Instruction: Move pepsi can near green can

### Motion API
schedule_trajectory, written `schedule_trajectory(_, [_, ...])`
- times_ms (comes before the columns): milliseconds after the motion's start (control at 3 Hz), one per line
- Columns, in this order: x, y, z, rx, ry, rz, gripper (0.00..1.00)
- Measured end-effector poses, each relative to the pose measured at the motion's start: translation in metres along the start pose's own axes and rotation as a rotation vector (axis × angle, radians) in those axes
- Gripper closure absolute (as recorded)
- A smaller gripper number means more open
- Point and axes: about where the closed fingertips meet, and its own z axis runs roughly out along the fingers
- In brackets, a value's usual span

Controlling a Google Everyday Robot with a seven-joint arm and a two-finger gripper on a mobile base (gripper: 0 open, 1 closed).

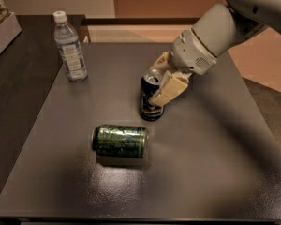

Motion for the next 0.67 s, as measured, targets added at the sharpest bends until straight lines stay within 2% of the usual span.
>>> schedule_trajectory(667, [-0.003,0.0083,0.0087,-0.039,0.001,-0.012,0.13])
